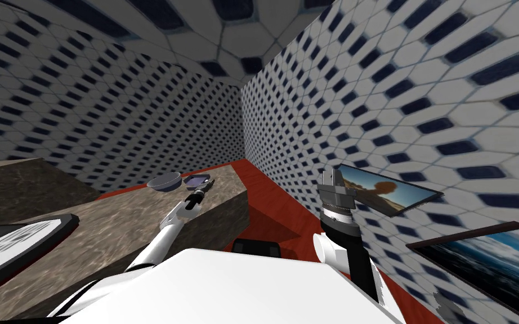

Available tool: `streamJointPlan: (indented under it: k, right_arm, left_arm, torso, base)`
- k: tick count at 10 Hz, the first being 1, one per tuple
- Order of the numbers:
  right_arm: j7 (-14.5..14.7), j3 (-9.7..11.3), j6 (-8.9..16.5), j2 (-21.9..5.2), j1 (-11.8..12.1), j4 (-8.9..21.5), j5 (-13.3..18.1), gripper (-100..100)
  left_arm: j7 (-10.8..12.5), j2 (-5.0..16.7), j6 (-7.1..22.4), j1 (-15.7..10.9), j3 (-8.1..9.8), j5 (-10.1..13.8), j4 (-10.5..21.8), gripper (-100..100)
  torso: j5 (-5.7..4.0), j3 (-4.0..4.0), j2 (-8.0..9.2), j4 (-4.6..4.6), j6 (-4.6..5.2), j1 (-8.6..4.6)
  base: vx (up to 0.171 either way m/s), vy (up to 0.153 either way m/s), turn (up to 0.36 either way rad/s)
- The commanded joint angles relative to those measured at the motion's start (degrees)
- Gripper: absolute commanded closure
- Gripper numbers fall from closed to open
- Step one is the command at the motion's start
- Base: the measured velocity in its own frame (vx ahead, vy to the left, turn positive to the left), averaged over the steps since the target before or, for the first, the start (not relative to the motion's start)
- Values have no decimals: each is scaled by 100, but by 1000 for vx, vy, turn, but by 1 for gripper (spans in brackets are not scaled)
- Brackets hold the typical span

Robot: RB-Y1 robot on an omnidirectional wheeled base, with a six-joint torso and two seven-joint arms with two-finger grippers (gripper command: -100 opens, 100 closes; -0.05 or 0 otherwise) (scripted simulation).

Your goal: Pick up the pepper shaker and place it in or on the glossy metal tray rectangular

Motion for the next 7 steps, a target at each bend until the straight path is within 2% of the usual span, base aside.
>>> streamJointPlan:
  k: [1,2,3,7]
  right_arm:
    - [0,0,0,0,0,0,0,0]
    - [0,0,0,0,0,0,0,0]
    - [0,0,0,0,1,0,0,0]
    - [0,0,0,0,1,0,0,0]
  left_arm:
    - [-27,26,-64,-138,140,-4,243,-100]
    - [-15,5,-12,-71,78,-5,111,-100]
    - [-19,5,-16,-80,87,-5,124,100]
    - [-25,9,-23,-82,84,-9,117,100]
  torso:
    - [0,0,0,0,0,0]
    - [0,0,0,0,1,-1]
    - [0,-3,-7,-1,-3,0]
    - [4,-13,-20,-7,-4,3]
  base:
    - [-48,-3,-138]
    - [-21,0,-29]
    - [0,0,0]
    - [0,0,-3]
